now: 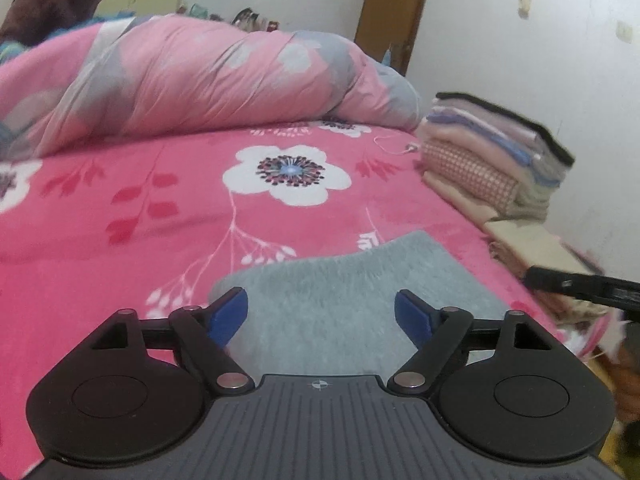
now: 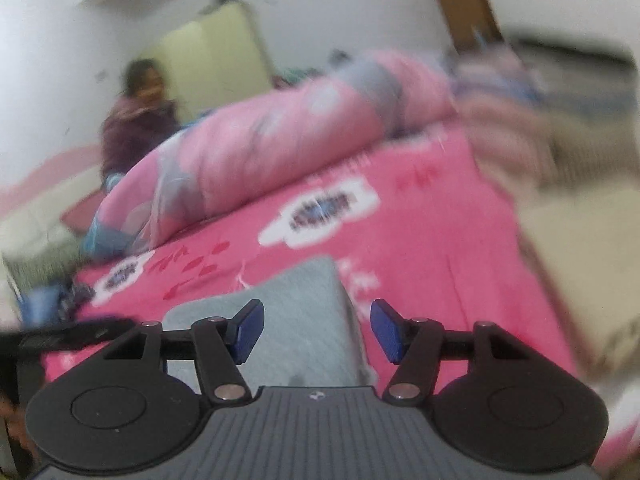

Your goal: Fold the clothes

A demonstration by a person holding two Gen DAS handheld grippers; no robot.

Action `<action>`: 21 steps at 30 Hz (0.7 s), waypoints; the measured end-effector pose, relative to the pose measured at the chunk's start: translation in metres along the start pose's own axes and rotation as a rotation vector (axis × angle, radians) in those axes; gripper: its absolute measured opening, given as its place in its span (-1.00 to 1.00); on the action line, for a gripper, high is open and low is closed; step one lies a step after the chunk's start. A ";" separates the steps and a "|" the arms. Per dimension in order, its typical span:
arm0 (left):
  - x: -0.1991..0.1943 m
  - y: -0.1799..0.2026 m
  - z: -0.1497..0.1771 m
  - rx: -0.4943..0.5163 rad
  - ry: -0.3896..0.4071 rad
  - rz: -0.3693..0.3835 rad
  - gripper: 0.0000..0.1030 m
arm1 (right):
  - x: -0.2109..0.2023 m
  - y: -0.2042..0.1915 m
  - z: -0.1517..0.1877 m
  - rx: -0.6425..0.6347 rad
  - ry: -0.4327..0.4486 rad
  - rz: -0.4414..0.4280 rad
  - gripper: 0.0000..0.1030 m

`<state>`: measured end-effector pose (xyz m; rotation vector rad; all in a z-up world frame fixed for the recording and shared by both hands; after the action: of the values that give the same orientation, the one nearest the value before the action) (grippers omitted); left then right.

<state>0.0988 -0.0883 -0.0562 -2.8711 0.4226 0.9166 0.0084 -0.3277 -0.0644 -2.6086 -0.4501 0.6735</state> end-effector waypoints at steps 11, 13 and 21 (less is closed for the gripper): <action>0.052 -0.006 0.029 0.022 -0.142 -0.080 0.63 | 0.025 -0.037 0.042 -0.255 -0.066 0.093 0.09; 0.052 -0.008 0.028 0.014 -0.146 -0.079 0.63 | 0.024 -0.037 0.041 -0.240 -0.061 0.091 0.09; 0.041 -0.010 0.015 0.008 -0.087 -0.092 0.57 | 0.022 -0.036 0.047 -0.249 -0.053 0.110 0.09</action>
<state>0.1256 -0.0852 -0.0917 -2.8039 0.2827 1.0171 -0.0044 -0.2732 -0.0939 -2.8730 -0.4334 0.7685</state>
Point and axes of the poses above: each gripper's, at about its wrist camera, not at the fingertips, and x roughly the way its jaws point, y to its right, z to its underside, the point moved 7 cm from there along x, roughly the way its jaws point, and after that the axes turned 15 degrees about -z, right-handed, at the moved point
